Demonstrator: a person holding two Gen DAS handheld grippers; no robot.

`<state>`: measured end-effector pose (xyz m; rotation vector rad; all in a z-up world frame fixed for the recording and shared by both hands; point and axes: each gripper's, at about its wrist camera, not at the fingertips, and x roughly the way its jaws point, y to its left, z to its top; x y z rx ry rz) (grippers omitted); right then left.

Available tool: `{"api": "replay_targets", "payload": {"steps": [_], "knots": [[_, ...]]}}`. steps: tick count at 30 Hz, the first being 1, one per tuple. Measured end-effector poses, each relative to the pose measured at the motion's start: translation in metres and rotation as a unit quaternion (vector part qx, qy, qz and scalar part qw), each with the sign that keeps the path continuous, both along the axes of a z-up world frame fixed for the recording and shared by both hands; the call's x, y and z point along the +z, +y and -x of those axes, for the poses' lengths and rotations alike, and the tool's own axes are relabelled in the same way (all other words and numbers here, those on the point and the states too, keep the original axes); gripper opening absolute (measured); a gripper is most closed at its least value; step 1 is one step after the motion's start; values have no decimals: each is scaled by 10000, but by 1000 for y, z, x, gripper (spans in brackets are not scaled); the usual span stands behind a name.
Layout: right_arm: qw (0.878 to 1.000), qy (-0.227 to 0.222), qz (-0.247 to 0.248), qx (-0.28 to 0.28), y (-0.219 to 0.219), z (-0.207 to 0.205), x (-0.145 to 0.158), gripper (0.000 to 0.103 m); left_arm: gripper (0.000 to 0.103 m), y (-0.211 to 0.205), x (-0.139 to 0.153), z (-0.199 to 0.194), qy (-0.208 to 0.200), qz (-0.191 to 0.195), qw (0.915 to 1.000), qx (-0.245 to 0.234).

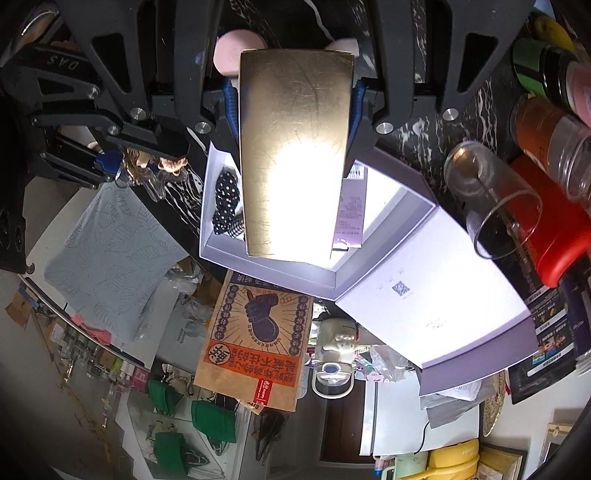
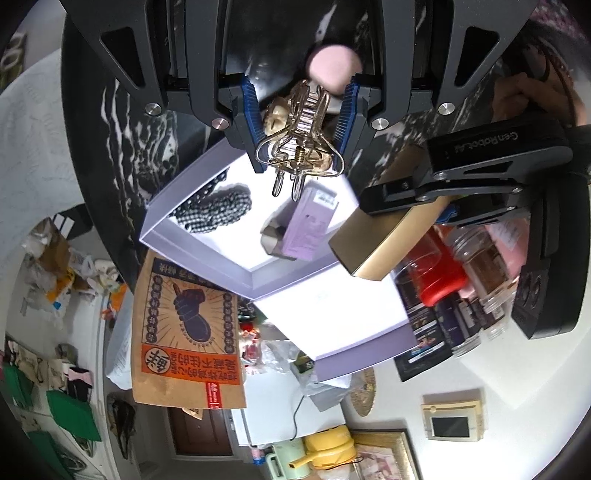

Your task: Organize rigid objects

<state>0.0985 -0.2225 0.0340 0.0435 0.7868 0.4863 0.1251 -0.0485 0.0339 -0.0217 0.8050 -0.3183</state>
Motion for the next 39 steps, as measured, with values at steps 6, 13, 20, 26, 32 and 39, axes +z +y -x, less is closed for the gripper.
{"api": "replay_targets", "payload": {"steps": [6, 13, 20, 26, 32, 39], "knots": [[10000, -44, 2, -28, 0, -21, 6, 35, 44, -4, 5, -16, -139, -99, 9999, 7], [9998, -163, 33, -69, 4, -46, 15, 35, 44, -5, 6, -32, -247, -152, 9996, 66], [9995, -276, 85, -155, 6, -71, 21, 35, 44, -5, 3, -59, -227, -227, 9993, 169], [9992, -285, 25, -268, 7, -94, 21, 35, 44, 0, -4, -81, -53, -359, 9989, 279], [9993, -197, 110, -285, 13, -118, 21, 35, 44, 8, -1, -105, -66, -378, 9984, 416], [9977, -170, 252, -608, 8, -132, 7, 35, 44, 13, -13, -117, 42, -354, 9992, 152]]}}
